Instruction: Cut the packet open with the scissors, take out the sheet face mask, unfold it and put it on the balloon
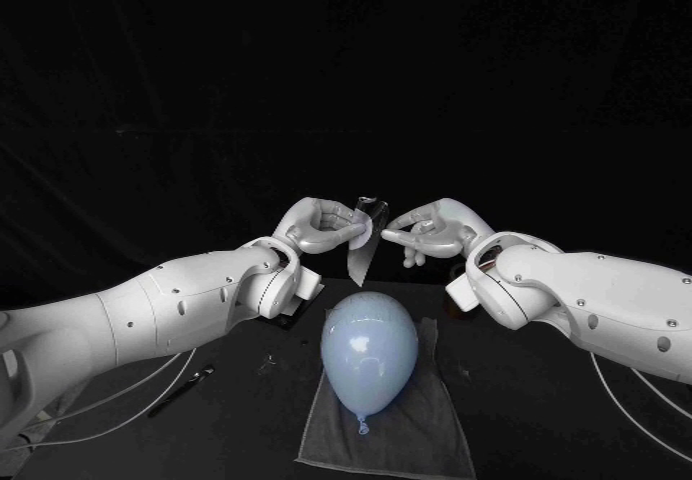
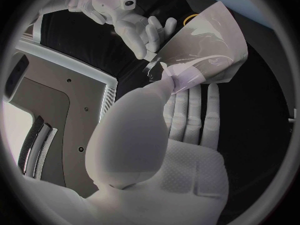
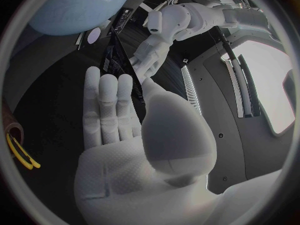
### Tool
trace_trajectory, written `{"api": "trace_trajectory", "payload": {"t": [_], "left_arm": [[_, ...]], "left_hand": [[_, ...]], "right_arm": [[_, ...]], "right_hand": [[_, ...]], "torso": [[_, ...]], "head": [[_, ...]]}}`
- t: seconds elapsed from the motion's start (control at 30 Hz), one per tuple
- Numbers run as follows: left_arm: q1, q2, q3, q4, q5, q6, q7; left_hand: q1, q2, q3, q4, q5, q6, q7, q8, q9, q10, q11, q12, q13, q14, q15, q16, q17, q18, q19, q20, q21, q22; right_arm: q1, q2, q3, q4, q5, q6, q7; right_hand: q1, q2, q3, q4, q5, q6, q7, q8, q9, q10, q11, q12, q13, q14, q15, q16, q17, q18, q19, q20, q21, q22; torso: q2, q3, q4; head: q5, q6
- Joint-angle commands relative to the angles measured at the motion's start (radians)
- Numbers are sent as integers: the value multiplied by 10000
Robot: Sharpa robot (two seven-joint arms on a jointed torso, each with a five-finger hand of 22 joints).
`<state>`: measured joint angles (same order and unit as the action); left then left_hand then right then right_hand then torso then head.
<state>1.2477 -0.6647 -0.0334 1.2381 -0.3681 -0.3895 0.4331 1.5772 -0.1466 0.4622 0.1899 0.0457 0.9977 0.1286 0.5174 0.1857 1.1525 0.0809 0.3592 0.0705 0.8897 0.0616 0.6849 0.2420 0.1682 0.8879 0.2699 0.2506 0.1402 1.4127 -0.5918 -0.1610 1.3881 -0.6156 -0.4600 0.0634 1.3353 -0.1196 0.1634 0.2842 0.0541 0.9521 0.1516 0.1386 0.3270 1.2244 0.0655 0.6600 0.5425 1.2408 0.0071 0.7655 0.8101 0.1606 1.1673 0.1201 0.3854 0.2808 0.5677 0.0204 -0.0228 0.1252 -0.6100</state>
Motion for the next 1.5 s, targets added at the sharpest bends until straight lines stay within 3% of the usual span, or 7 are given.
{"api": "trace_trajectory", "payload": {"t": [0.03,0.2,0.43,0.67,1.1,1.37,1.5], "left_arm": [[29,88,16,-37,-235,-274,251],[30,179,17,-114,-243,-330,282],[30,198,17,-129,-245,-369,297],[31,264,16,-173,-246,-439,238],[30,438,11,-271,-247,-483,119],[30,427,11,-181,-247,-375,98],[30,421,12,-129,-247,-341,51]], "left_hand": [[-25,96,19,-61,29,0,67,39,518,42,13,-38,16,-8,66,-43,18,51,-83,-9,-17,3],[-27,96,21,-66,29,0,68,38,520,43,14,-41,17,-8,66,-46,19,53,-82,-9,-16,4],[-27,96,21,-66,29,0,68,38,520,43,14,-41,17,-8,66,-46,19,53,-82,-9,-16,4],[-36,88,26,-87,29,0,73,36,527,42,17,-53,18,-12,70,-60,23,58,-80,-8,-9,8],[-56,71,25,-107,28,4,78,33,536,43,22,-66,21,-20,77,-79,28,60,-82,-4,-3,12],[-90,60,33,-136,28,10,79,26,550,38,31,-93,23,-49,92,-117,35,60,-98,6,-2,14],[-153,59,44,-156,27,4,82,8,565,20,50,-136,23,-86,118,-165,47,58,-126,23,-6,15]], "right_arm": [[14,30,13,-50,-827,-538,-241],[14,58,14,-81,-1086,-730,-276],[13,116,14,-115,-1184,-803,-288],[13,144,14,1,-1174,-826,-158],[11,366,14,-232,-1162,-911,-77],[5,476,14,-413,-1144,-1098,-48],[2,497,14,-448,-1150,-1178,16]], "right_hand": [[-117,-2,-99,10,-37,-85,-2,-5,11,-78,18,64,57,-108,4,49,10,188,-107,1,75,26],[-138,40,-334,32,-39,-101,2,13,29,-148,25,194,199,-163,11,192,22,185,-168,5,165,106],[-152,87,-484,36,-40,-109,3,25,40,-182,28,275,284,-191,14,284,26,185,-203,6,226,160],[41,331,-799,8,-38,113,-78,209,129,-184,-41,516,511,-188,-40,583,35,199,-256,-25,446,340],[335,602,-985,-12,-36,302,-149,396,208,-145,-110,678,678,-158,-98,836,23,203,-291,-75,672,521],[967,1222,-656,-155,-54,517,-255,579,283,-62,-217,748,770,-87,-193,1032,-1,209,-292,-156,901,701],[1895,1953,362,-707,-46,852,-480,884,431,10,-396,744,847,-24,-344,1178,33,215,-329,-276,1096,865]], "torso": [[-7,0,-1],[-5,9,6],[-1,7,-1],[2,6,-2],[0,3,14],[-6,3,5],[-8,2,6]], "head": [[-73,59],[-119,129],[-341,184],[-533,262],[-686,405],[-738,464],[-773,471]]}}
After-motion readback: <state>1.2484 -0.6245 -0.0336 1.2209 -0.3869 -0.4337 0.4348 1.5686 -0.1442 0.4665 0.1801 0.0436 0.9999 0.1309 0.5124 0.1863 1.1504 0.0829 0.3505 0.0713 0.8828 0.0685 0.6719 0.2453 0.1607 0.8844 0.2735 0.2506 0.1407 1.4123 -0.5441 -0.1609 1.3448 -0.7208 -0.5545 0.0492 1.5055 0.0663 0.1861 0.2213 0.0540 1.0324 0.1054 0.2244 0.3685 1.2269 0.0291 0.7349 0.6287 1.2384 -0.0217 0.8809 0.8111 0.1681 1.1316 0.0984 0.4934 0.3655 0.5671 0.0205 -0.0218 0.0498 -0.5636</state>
